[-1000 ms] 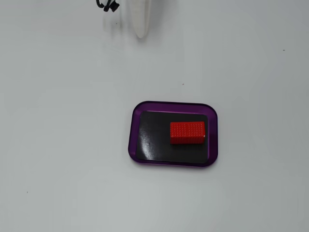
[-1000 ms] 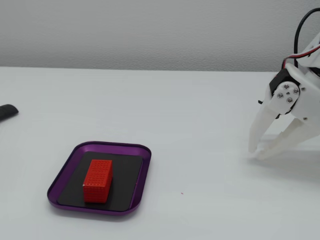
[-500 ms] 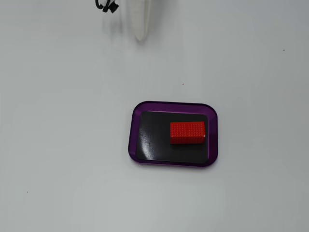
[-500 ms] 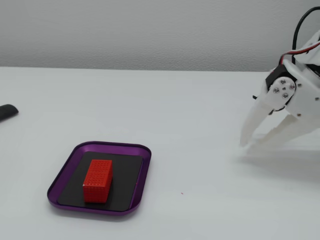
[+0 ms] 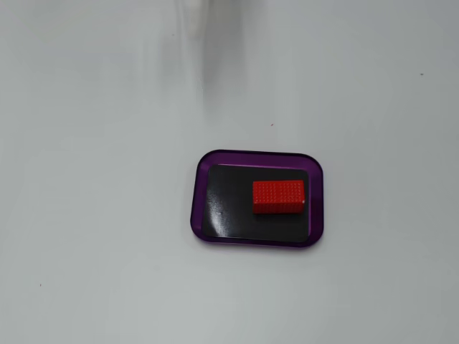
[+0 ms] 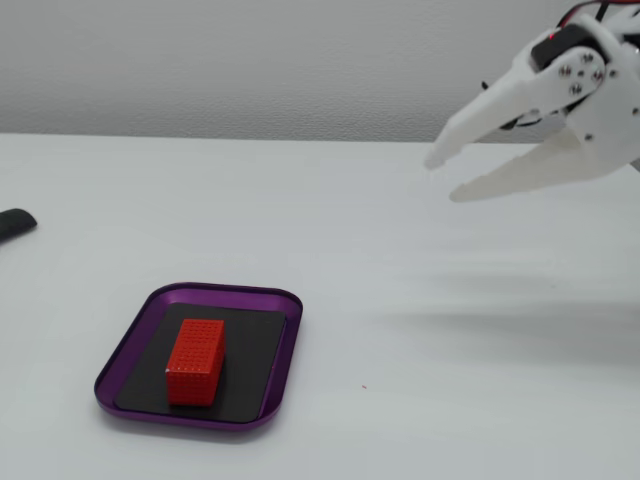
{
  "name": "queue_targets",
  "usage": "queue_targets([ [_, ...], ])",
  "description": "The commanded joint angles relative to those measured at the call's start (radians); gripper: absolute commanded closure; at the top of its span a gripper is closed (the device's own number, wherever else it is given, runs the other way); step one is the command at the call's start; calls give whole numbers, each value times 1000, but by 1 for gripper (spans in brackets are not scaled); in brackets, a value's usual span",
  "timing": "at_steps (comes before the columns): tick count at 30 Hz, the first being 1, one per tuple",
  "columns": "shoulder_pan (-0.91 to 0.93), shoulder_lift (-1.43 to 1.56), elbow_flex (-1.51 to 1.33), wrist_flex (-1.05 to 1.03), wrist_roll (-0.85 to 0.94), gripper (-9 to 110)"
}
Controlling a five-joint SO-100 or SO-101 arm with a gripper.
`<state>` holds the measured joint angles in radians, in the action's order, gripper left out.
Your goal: Remove the cube from the box.
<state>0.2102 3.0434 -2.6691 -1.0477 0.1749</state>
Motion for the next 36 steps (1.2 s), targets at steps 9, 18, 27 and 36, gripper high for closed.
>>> queue_targets([
  [9, -152, -1106, 851, -187, -64, 84],
  [18, -195, -1626, 1367, -275, -147, 80],
  [27, -287, -1852, 1621, -272, -204, 80],
  [36, -298, -1960, 1726, -261, -204, 80],
])
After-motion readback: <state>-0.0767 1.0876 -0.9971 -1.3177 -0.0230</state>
